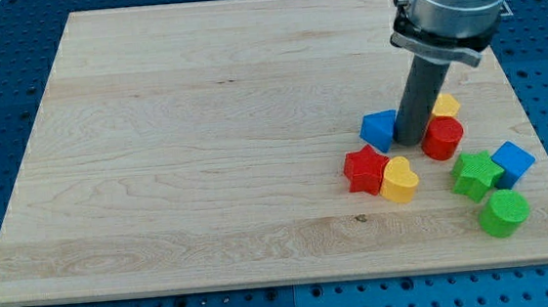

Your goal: Push the red star into the blue triangle

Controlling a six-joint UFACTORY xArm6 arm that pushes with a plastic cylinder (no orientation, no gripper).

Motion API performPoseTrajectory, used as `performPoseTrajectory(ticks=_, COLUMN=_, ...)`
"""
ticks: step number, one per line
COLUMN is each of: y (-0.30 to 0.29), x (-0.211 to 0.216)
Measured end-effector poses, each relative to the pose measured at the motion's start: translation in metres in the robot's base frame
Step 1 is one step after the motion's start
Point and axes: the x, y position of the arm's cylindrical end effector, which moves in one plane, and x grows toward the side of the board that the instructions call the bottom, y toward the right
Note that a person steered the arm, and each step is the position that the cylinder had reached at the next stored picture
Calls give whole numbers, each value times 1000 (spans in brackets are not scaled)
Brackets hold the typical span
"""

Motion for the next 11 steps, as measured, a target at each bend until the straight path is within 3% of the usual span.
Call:
performPoseTrajectory(ticks=2, y=-30, x=-55)
performPoseTrajectory(ticks=3, y=-105, x=-55)
performPoseTrajectory(ticks=4, y=-162, x=-3)
performPoseTrajectory(ticks=5, y=-149, x=75)
performPoseTrajectory(ticks=6, y=-112, x=108)
performPoseTrajectory(ticks=11, y=-27, x=45)
